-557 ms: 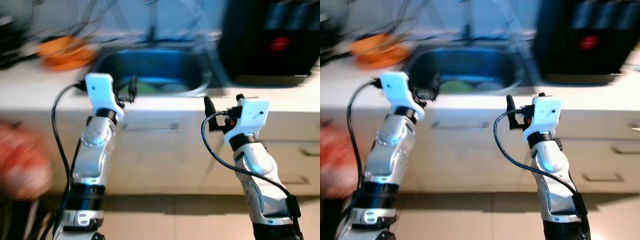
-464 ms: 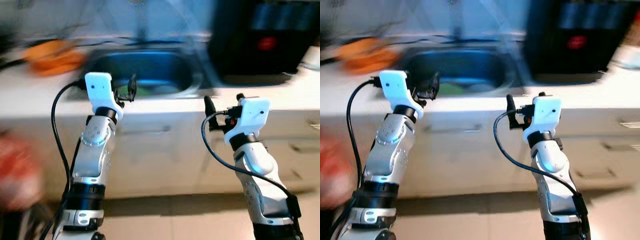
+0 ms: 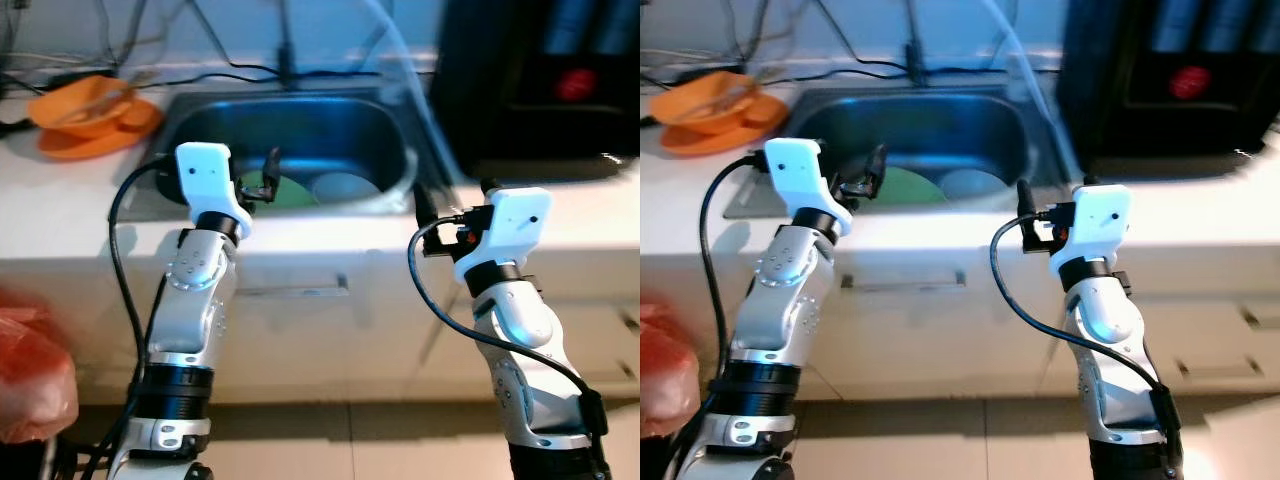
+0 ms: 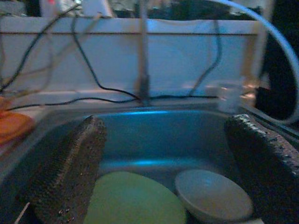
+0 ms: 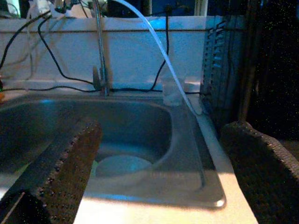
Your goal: Kitchen organization
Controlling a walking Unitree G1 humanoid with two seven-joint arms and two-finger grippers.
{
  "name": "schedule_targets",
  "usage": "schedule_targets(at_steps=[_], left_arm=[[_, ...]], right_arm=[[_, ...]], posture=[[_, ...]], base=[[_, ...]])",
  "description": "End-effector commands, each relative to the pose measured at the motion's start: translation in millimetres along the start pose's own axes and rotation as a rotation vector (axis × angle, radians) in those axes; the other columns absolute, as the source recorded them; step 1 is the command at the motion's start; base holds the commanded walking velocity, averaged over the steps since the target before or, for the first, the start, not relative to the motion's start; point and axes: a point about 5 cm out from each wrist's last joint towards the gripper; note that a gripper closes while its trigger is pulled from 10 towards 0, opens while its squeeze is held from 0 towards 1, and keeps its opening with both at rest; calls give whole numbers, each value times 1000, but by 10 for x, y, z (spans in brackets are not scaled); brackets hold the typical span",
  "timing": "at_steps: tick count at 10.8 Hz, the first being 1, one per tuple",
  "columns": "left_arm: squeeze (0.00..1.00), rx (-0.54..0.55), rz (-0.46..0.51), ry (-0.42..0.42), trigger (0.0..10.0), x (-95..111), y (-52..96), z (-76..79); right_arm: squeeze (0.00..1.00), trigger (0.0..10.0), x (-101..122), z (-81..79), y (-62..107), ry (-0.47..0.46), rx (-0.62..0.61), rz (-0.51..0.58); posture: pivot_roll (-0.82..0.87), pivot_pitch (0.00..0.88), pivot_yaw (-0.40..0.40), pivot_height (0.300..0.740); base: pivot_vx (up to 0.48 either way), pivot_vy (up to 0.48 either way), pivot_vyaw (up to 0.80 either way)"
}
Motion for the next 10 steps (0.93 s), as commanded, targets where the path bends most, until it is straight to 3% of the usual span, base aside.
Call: schedule_targets(at_steps=[1, 10], left_arm=[[0, -13, 7, 6, 10000, 37, -21, 54], [0, 19, -28, 35, 10000, -5, -50, 32]], right_arm=[[259, 10000, 45, 23, 3, 7, -6, 14], [255, 10000, 33, 16, -18, 18, 6, 7]], posture=[[-12, 0, 41, 740], [-15, 0, 32, 740]], base=[[364, 0, 0], [0, 32, 0]])
Point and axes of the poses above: a point about 5 cm out from each wrist's last joint towards the gripper, its own y axis pointing back from the gripper into the wrist, its own x axis along the axis of the wrist's last joint, z = x × y, and after that the axes turned 8 degrees about y, right-handed
